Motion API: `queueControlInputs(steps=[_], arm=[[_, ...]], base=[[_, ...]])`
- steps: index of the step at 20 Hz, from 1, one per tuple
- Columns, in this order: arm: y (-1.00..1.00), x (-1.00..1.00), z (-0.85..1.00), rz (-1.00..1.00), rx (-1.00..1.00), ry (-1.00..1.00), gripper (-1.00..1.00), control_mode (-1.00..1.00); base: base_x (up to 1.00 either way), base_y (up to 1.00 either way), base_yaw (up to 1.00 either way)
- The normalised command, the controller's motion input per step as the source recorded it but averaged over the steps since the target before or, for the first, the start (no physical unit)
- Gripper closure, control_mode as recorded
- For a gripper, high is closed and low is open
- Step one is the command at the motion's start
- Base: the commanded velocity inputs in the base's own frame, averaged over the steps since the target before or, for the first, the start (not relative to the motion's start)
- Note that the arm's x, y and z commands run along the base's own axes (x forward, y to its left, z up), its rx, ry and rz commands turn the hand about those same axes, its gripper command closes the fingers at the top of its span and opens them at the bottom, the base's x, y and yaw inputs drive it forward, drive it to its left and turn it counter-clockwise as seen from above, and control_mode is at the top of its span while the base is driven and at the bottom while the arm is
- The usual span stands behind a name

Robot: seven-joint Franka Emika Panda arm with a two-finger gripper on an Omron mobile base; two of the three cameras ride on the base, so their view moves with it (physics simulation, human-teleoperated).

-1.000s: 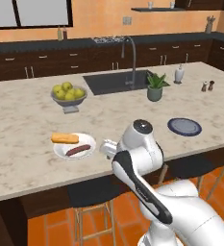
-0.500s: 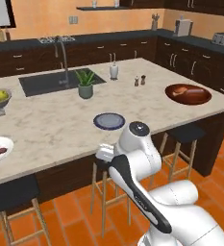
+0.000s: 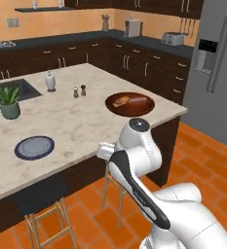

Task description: Place one bun and one sausage from the bowl on each plate.

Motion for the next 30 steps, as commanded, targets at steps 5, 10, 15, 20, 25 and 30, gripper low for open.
queueControlInputs(steps=[5,10,15,20,25,30], arm=[[0.0,0.0,0.0,0.0,0.0,0.0,-1.0,1.0],[0.0,0.0,0.0,0.0,0.0,0.0,-1.0,1.0],[0.0,0.0,0.0,0.0,0.0,0.0,-1.0,1.0],[0.0,0.0,0.0,0.0,0.0,0.0,-1.0,1.0],[0.0,0.0,0.0,0.0,0.0,0.0,-1.0,1.0],[0.0,0.0,0.0,0.0,0.0,0.0,-1.0,1.0]], base=[[0.87,-1.0,-0.11],[0.77,-1.0,-0.09],[0.87,-1.0,-0.05],[0.75,-0.71,0.19],[0.39,0.15,0.37],[0.25,0.1,0.2]])
